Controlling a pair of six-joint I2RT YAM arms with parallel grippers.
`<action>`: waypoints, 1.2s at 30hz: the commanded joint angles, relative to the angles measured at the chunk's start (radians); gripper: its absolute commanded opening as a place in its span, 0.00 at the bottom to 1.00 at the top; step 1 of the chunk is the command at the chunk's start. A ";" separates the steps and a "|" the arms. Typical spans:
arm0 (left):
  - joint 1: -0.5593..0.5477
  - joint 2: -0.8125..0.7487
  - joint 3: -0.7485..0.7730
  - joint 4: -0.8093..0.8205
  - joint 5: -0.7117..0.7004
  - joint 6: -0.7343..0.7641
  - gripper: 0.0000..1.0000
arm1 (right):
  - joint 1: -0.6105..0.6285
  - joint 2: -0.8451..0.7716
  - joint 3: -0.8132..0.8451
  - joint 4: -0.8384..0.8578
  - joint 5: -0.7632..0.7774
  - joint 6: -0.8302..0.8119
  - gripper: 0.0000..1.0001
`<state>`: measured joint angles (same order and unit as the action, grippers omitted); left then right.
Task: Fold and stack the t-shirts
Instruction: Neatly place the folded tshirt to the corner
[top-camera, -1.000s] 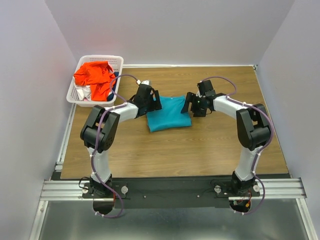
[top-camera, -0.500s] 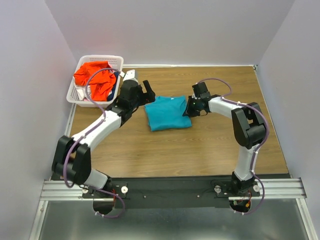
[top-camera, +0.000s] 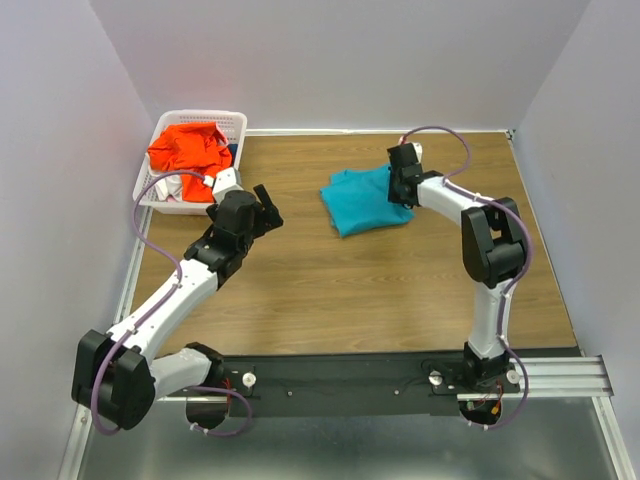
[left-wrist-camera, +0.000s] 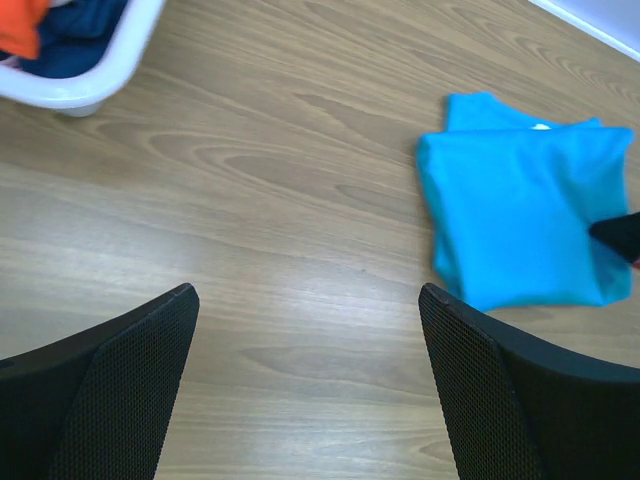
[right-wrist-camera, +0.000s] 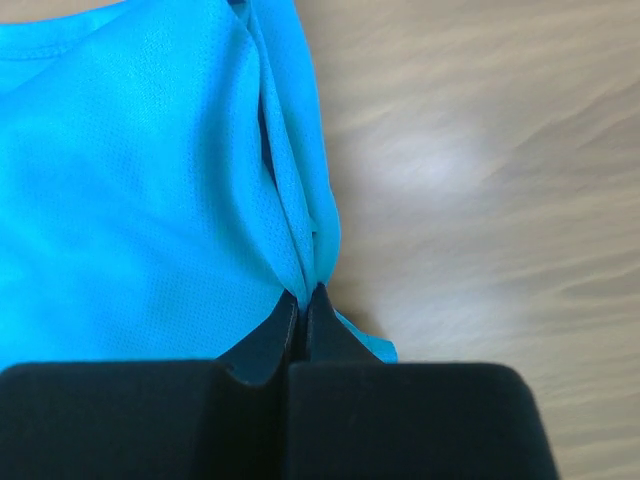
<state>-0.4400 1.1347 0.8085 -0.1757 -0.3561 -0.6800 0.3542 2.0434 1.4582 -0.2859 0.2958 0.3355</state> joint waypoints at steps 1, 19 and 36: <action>0.009 -0.030 -0.019 -0.039 -0.124 -0.036 0.98 | -0.078 0.080 0.083 -0.001 0.158 -0.085 0.01; 0.037 -0.065 -0.025 -0.126 -0.205 -0.066 0.98 | -0.342 0.239 0.395 -0.002 0.261 -0.383 0.01; 0.041 -0.029 0.035 -0.137 -0.181 -0.076 0.98 | -0.428 0.325 0.548 -0.009 0.295 -0.460 0.02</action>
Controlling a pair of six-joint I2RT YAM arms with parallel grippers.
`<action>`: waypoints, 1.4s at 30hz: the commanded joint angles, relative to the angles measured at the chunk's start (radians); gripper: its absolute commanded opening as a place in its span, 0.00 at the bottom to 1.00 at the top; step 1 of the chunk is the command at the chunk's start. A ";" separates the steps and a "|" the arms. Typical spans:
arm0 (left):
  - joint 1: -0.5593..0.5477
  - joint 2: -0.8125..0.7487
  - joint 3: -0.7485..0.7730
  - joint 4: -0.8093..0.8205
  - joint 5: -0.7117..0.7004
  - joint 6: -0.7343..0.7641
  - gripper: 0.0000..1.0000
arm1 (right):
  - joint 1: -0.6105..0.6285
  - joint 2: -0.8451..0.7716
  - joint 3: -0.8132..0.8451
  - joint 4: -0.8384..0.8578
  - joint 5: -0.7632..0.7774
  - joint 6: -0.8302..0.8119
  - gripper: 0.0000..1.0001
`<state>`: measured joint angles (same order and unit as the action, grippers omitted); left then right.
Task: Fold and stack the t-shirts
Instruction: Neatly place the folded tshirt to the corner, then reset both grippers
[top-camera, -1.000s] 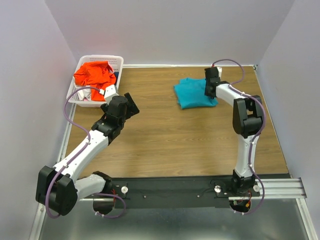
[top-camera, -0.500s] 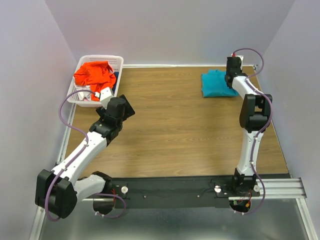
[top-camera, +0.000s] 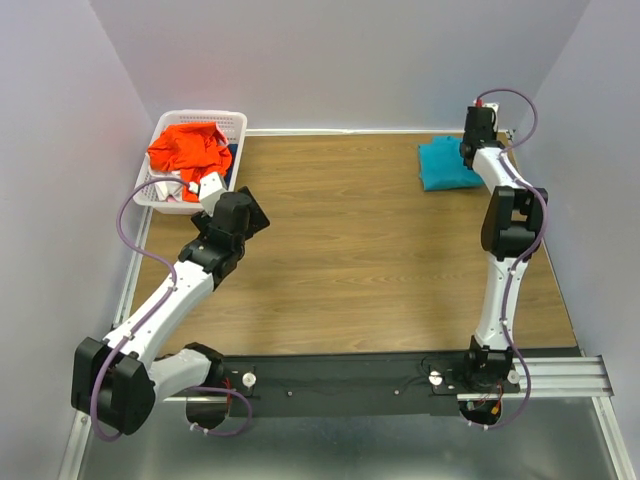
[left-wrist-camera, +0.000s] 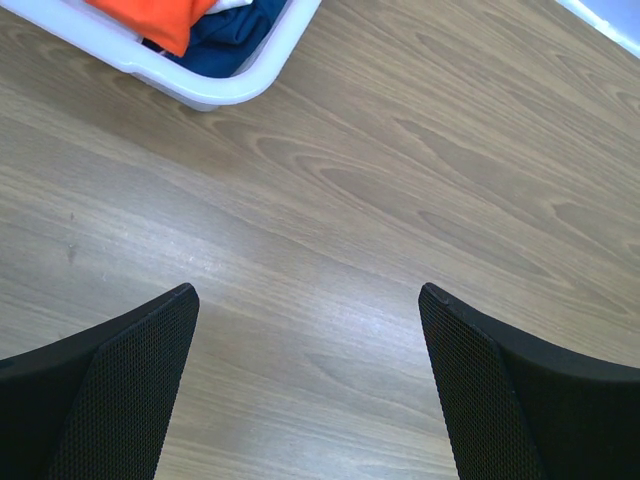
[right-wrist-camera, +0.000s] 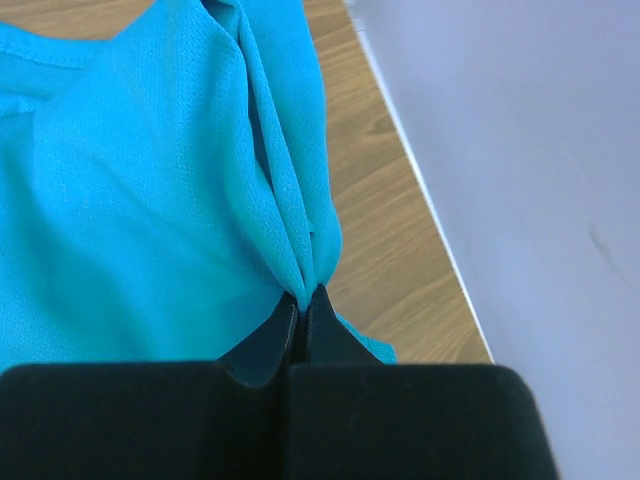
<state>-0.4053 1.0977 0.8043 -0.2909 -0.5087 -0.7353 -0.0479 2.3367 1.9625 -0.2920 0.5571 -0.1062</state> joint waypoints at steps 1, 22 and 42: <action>0.006 0.011 0.039 -0.021 -0.028 -0.021 0.98 | -0.026 0.036 0.049 -0.003 0.038 -0.018 0.02; 0.006 -0.036 0.039 -0.017 0.019 -0.019 0.98 | -0.027 -0.224 -0.047 -0.087 -0.223 0.166 1.00; 0.008 -0.030 -0.073 0.105 0.182 0.001 0.98 | 0.114 -1.109 -1.261 0.283 -0.552 0.588 1.00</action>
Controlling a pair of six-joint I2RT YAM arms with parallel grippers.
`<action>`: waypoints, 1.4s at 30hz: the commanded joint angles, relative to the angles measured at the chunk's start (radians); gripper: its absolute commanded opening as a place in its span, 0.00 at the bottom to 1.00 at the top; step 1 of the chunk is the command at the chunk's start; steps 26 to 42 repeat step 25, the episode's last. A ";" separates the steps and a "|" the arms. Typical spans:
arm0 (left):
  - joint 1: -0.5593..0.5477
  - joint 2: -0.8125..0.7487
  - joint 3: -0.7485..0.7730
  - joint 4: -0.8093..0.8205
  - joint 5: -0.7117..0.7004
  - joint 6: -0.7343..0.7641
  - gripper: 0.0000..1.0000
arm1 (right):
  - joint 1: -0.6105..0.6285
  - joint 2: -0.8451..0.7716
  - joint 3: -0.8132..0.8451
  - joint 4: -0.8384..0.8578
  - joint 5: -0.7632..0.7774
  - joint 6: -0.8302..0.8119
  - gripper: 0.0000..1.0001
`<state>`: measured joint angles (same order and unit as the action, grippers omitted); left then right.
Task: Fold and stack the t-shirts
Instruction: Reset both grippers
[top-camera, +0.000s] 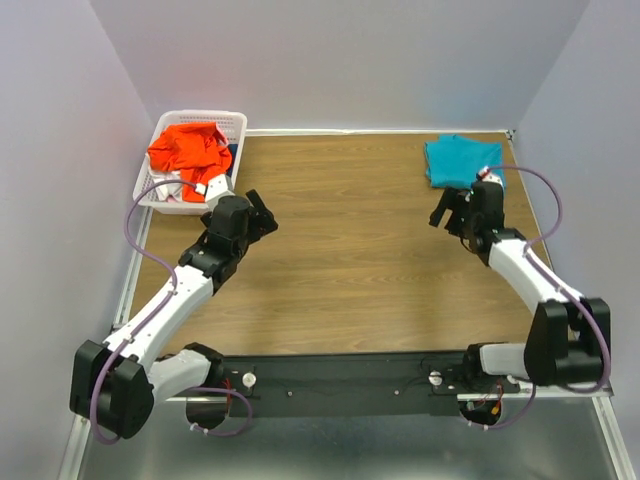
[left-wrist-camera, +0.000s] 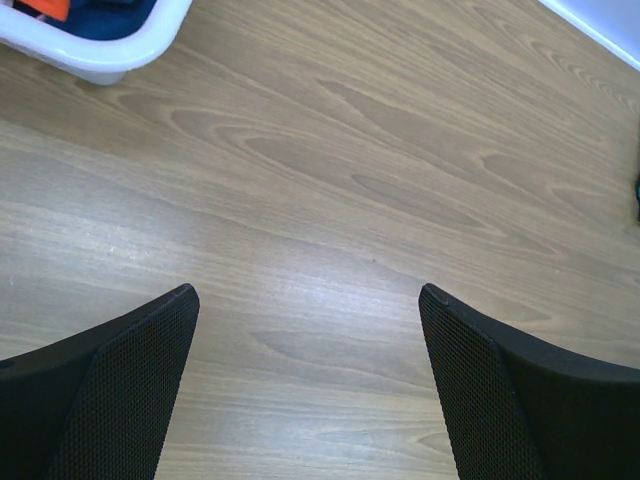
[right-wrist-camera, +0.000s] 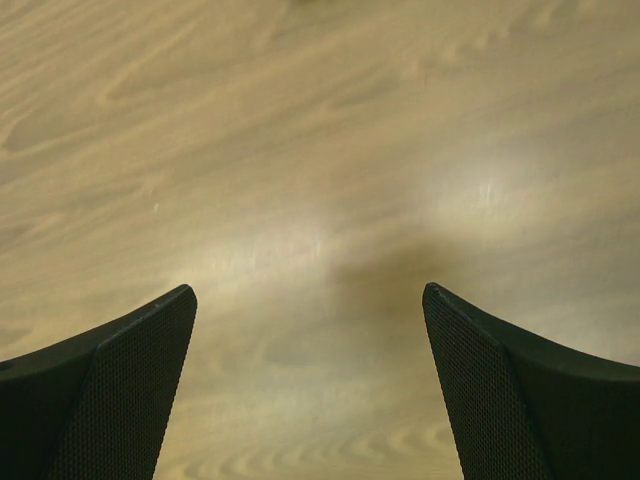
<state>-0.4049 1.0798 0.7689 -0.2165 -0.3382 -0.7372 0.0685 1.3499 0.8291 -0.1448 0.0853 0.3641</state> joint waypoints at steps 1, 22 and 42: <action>0.008 -0.026 -0.061 0.034 -0.004 -0.005 0.98 | 0.005 -0.153 -0.162 0.166 -0.131 0.140 1.00; 0.008 -0.259 -0.187 0.000 -0.122 -0.059 0.98 | 0.014 -0.675 -0.464 0.152 -0.044 0.320 1.00; 0.008 -0.280 -0.198 0.008 -0.125 -0.062 0.98 | 0.016 -0.647 -0.458 0.149 -0.033 0.318 1.00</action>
